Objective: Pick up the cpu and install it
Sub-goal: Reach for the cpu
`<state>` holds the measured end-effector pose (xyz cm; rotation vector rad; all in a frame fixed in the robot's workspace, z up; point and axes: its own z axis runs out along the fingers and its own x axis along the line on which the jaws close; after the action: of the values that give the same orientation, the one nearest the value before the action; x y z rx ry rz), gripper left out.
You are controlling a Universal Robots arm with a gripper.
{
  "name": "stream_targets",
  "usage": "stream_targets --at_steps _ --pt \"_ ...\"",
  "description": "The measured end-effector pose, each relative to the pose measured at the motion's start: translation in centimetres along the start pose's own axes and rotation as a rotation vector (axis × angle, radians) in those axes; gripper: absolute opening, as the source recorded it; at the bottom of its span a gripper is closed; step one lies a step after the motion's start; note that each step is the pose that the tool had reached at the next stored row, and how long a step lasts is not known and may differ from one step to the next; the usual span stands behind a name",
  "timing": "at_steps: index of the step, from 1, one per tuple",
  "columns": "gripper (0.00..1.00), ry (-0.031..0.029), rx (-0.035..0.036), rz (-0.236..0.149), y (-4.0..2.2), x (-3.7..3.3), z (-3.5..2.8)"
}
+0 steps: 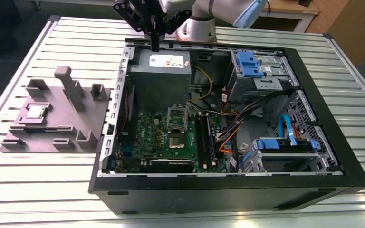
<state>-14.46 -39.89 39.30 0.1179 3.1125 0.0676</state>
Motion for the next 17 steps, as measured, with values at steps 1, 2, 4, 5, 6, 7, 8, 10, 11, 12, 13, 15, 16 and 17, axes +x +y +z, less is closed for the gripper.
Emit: stream_targets --at_steps 1,2,4,5,6,7,8,10,11,12,13,15,16,17 --pt "0.1 0.0 0.0 0.0 0.0 0.03 0.0" --pt "0.1 -0.0001 -0.0001 0.0 -0.01 0.06 0.0" --pt "0.1 0.0 0.0 0.0 -0.01 0.11 0.0" --pt "0.1 -0.0001 0.0 0.0 -0.01 0.14 0.0" --pt "0.1 0.0 0.0 0.0 -0.01 0.18 0.0" --pt "0.1 0.0 0.0 0.0 -0.02 0.21 0.0" --pt "0.1 0.0 -0.0001 0.0 -0.02 0.24 0.0" --pt "0.1 0.0 0.0 0.0 -0.02 0.31 0.0" --pt "0.1 0.0 0.0 0.0 -0.03 0.34 0.0" --pt "0.1 0.0 -0.0001 0.0 -0.03 0.36 0.01" --pt "0.1 0.0 0.0 0.0 -0.03 0.38 0.0" --pt "0.1 0.0 0.0 0.0 -0.03 0.42 0.01" --pt "0.1 0.0 0.0 0.0 -0.03 0.44 0.01" --pt "0.1 0.0004 0.0001 0.0 -0.05 0.58 0.03"
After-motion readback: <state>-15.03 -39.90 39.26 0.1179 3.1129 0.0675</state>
